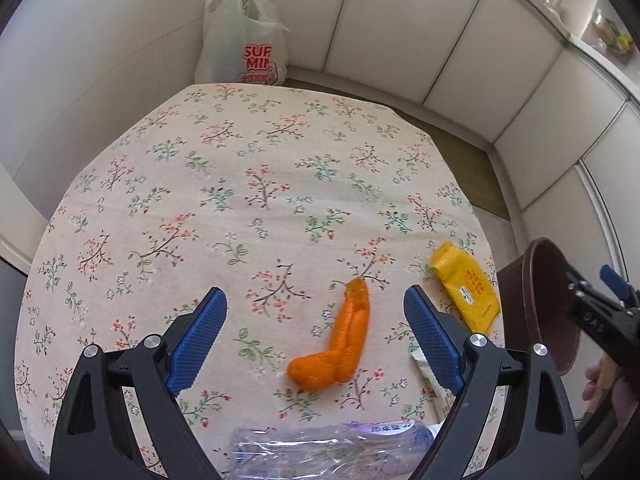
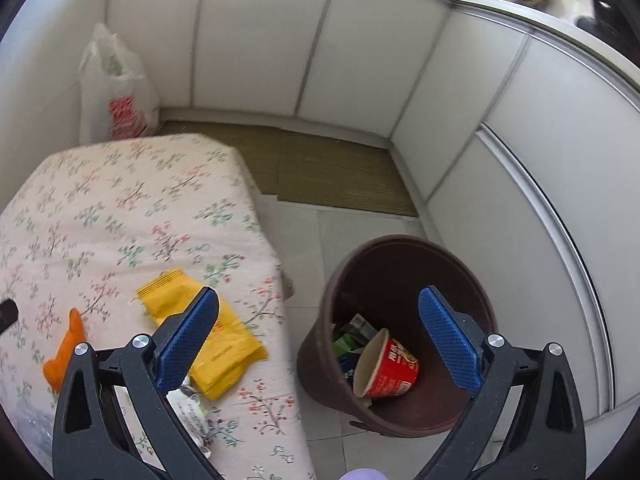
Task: Collect trash
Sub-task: 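Move both grippers back over the table toward the yellow packet and peel, then grasp the yellow snack packet with the right gripper and lift it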
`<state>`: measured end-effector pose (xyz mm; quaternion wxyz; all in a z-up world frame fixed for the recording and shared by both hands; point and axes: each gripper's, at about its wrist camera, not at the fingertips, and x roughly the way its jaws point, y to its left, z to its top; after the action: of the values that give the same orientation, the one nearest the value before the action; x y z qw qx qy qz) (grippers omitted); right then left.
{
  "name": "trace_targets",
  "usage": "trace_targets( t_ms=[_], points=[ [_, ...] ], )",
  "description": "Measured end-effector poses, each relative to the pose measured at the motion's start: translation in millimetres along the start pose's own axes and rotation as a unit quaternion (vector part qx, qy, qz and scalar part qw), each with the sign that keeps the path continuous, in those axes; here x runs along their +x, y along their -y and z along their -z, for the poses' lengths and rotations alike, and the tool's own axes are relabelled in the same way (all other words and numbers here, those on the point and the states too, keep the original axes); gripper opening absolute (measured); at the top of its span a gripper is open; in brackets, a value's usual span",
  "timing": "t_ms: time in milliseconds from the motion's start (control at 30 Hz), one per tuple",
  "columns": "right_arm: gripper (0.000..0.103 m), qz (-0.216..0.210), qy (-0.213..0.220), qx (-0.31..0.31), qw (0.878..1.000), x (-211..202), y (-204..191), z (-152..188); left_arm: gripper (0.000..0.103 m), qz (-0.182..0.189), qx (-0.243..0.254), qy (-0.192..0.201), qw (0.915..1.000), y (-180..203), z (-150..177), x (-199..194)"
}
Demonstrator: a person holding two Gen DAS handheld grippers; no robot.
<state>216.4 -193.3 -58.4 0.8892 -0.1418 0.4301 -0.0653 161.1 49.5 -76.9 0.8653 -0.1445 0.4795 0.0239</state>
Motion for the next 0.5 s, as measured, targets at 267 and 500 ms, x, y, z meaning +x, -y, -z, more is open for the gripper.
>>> trace_targets(
  t_ms=[267,500],
  points=[
    [0.096,-0.035,-0.071,-0.136,0.988,49.1,-90.6,4.8,0.088,0.017,-0.025,0.011,0.9995,-52.6,10.3,-12.3],
    [0.096,-0.054,-0.122,-0.123,0.983,85.4,-99.4,8.3,0.087,0.037,-0.039,-0.018,0.9984,-72.6,10.9,-2.8]
  ],
)
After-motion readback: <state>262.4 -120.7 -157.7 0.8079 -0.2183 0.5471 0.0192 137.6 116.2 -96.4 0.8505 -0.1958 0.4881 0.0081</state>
